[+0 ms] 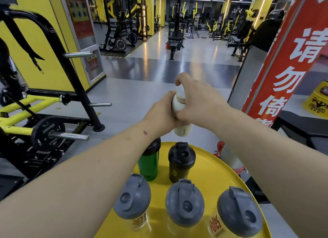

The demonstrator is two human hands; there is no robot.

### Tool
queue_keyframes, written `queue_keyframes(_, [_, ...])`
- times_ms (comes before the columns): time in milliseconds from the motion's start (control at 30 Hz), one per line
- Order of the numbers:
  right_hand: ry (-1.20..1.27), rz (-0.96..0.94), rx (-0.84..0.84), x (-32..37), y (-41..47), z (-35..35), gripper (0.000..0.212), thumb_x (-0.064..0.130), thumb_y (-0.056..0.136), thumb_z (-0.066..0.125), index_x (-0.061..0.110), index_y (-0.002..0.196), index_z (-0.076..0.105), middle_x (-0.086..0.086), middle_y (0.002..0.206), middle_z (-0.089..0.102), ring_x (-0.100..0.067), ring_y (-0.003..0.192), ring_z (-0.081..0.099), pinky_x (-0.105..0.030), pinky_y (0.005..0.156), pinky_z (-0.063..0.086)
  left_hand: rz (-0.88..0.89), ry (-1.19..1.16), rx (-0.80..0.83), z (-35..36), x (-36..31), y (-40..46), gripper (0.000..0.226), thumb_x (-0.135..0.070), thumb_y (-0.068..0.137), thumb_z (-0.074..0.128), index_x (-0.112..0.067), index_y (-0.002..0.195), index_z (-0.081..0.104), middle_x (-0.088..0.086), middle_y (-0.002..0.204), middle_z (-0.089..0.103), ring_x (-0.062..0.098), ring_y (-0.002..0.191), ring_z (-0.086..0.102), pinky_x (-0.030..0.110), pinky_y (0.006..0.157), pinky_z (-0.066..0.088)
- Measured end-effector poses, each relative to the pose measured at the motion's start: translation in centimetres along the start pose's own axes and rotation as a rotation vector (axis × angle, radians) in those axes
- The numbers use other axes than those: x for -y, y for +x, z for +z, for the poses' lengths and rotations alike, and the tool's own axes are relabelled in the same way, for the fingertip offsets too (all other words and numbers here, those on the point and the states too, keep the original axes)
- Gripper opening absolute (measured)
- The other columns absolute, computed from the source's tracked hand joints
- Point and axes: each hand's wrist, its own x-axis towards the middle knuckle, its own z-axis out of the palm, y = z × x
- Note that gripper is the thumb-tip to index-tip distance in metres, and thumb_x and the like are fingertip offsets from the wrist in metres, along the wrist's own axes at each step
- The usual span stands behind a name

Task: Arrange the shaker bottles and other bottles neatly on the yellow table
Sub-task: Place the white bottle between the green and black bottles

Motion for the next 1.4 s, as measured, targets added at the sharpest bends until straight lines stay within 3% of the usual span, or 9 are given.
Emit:
queue_keyframes(167, [0.377,0.134,0.015,-2.4,0.1,1.9,0.099,0.038,0.075,0.084,0.025,0.155,0.027,0.0,0.135,0.053,-0.022,0.117,0.054,-0.033,0.088,0.042,-0.009,-0.058,-0.041,-0.5,1.2,0.7,0.075,-0.039,0.059,0.087,-0.042,0.123,0.049,-0.017,0.117,0.066,0.009,0.108,0.065,0.039,0.09,0.056])
queue_keyframes(267, [0.358,0.311,0.334,-4.8,-1.0,4.2,0.116,0.048,0.074,0.086,0.02,0.161,0.016,-0.007,0.152,0.045,-0.027,0.13,0.052,-0.041,0.102,0.048,-0.035,-0.024,-0.045,-1.2,2.1,0.7,0.083,-0.037,0.059,0.09,-0.037,0.132,0.049,-0.014,0.12,0.065,0.013,0.111,0.063,0.039,0.096,0.052])
queue_keyframes(400, [0.097,0.253,0.691,-6.0,-3.4,8.3,0.123,0.058,0.069,0.088,0.024,0.163,0.016,-0.005,0.161,0.039,-0.031,0.14,0.045,-0.047,0.108,0.046,-0.054,0.037,-0.029,-2.0,3.0,0.5,0.084,-0.03,0.067,0.092,-0.032,0.137,0.046,-0.009,0.125,0.061,0.018,0.114,0.058,0.037,0.097,0.047])
queue_keyframes(633, [0.021,0.11,0.667,-6.3,-4.0,12.0,0.094,0.047,0.069,0.091,0.025,0.145,0.04,-0.004,0.132,0.056,-0.029,0.114,0.057,-0.041,0.088,0.053,-0.057,0.081,0.005,-1.5,3.5,0.6,0.083,-0.031,0.067,0.092,-0.031,0.136,0.046,-0.01,0.124,0.061,0.017,0.113,0.057,0.034,0.095,0.046])
queue_keyframes(833, [-0.041,0.244,0.728,-10.8,-4.6,9.7,0.098,0.039,0.065,0.088,0.028,0.144,0.032,-0.002,0.12,0.056,-0.023,0.097,0.061,-0.031,0.065,0.054,-0.044,0.086,0.035,-1.0,3.9,0.5,0.083,-0.034,0.066,0.092,-0.029,0.136,0.048,-0.008,0.123,0.062,0.018,0.112,0.059,0.038,0.097,0.049])
queue_keyframes(1133, [-0.207,0.262,0.758,-13.2,-5.7,8.8,0.104,0.039,0.063,0.09,0.026,0.148,0.031,-0.003,0.116,0.057,-0.023,0.096,0.061,-0.032,0.07,0.057,-0.033,0.107,0.071,-0.6,3.7,0.3,0.082,-0.036,0.062,0.092,-0.03,0.132,0.049,-0.01,0.12,0.062,0.019,0.11,0.06,0.043,0.097,0.051])
queue_keyframes(1267, [-0.209,0.283,0.796,-12.8,-5.5,8.3,0.122,0.044,0.066,0.092,0.027,0.16,0.016,-0.007,0.145,0.051,-0.032,0.123,0.057,-0.04,0.09,0.056,-0.025,0.114,0.091,-0.5,3.5,-0.1,0.08,-0.036,0.063,0.092,-0.029,0.131,0.049,-0.01,0.119,0.061,0.019,0.11,0.059,0.045,0.097,0.051])
queue_keyframes(1333, [-0.116,0.285,0.718,-12.1,-4.9,6.9,0.12,0.044,0.073,0.088,0.03,0.163,0.009,-0.008,0.158,0.041,-0.033,0.134,0.051,-0.042,0.099,0.052,-0.028,0.122,0.11,-0.5,3.3,-0.3,0.079,-0.036,0.064,0.092,-0.03,0.131,0.049,-0.011,0.118,0.061,0.018,0.11,0.059,0.043,0.097,0.051])
queue_keyframes(1400, [0.11,0.243,0.509,-10.9,-3.9,4.9,0.106,0.039,0.081,0.078,0.033,0.164,0.013,-0.008,0.162,0.038,-0.03,0.138,0.047,-0.041,0.106,0.046,-0.023,0.135,0.136,-0.4,3.1,-0.6,0.08,-0.037,0.063,0.092,-0.034,0.131,0.048,-0.012,0.118,0.061,0.017,0.109,0.06,0.041,0.095,0.051])
